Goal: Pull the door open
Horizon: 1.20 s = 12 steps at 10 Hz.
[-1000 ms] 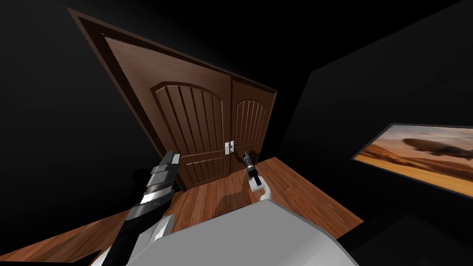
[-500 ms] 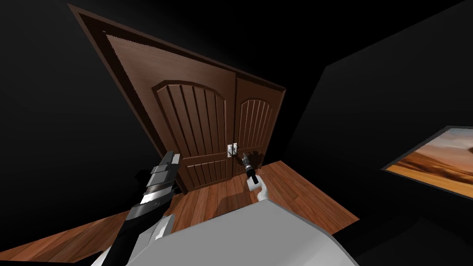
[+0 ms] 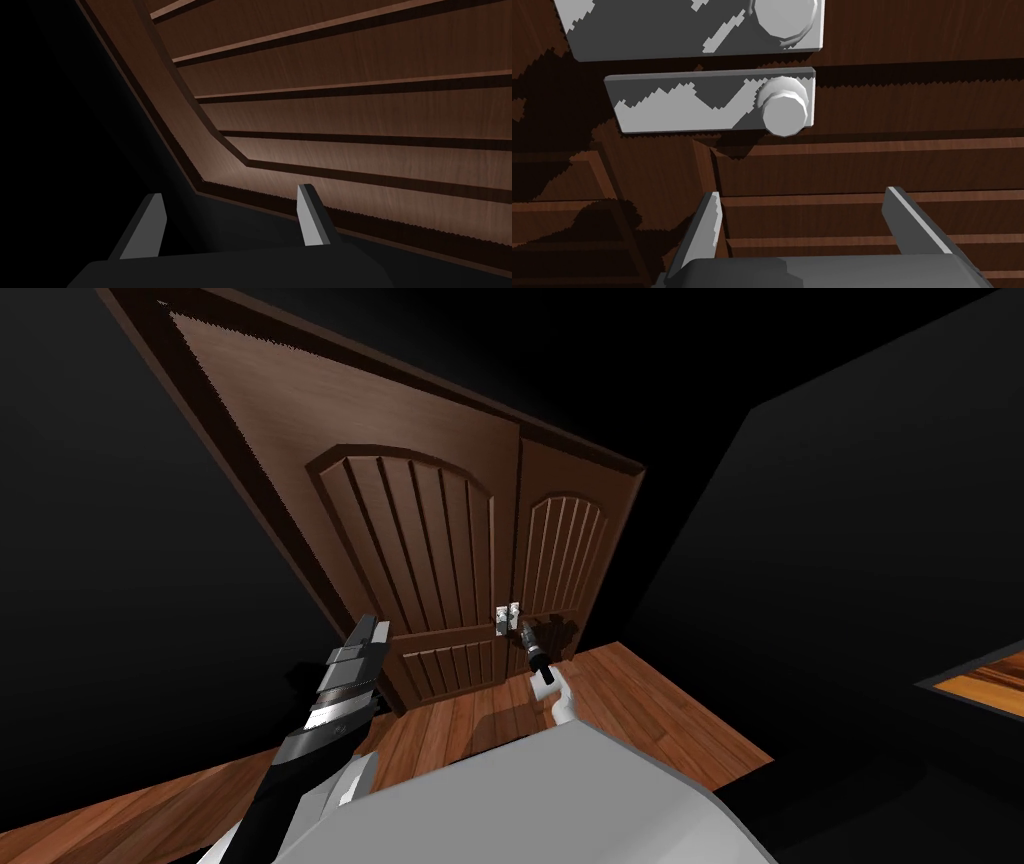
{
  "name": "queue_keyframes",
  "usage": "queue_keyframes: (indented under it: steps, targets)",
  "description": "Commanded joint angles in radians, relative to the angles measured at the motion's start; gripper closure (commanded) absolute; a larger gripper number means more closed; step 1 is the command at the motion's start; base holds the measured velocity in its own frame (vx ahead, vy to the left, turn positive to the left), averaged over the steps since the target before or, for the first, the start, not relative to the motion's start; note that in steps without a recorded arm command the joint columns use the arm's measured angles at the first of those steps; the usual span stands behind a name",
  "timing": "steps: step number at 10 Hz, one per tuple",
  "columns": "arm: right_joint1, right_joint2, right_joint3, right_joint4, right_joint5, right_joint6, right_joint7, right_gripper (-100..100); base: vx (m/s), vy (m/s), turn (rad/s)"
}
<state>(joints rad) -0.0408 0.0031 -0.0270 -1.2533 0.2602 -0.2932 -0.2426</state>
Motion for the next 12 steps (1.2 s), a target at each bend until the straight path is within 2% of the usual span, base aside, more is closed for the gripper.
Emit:
queue_keyframes:
  steps: [1, 2, 3, 5, 9, 11, 12]
  targets:
    - [0.014, -0.032, -0.03, 0.014, -0.009, 0.0, -0.006, -100, -0.068, 0.001, -0.059]
    - [0.021, -0.054, -0.05, 0.024, -0.016, -0.001, -0.01, -100, -0.112, -0.03, -0.057]
    - [0.023, -0.062, -0.058, 0.028, -0.018, -0.001, -0.012, -100, -0.11, -0.02, -0.002]
    - [0.031, -0.104, -0.097, 0.05, -0.033, -0.004, -0.022, -100, -0.093, 0.004, 0.02]
    - [0.038, -0.173, -0.163, 0.09, -0.059, -0.011, -0.042, -100, -0.014, 0.023, 0.041]
    - [0.038, -0.173, -0.163, 0.09, -0.059, -0.011, -0.042, -100, 0.013, 0.006, 0.008]
    - [0.038, -0.204, -0.192, 0.109, -0.072, -0.015, -0.053, -100, 0.026, 0.013, 0.089]
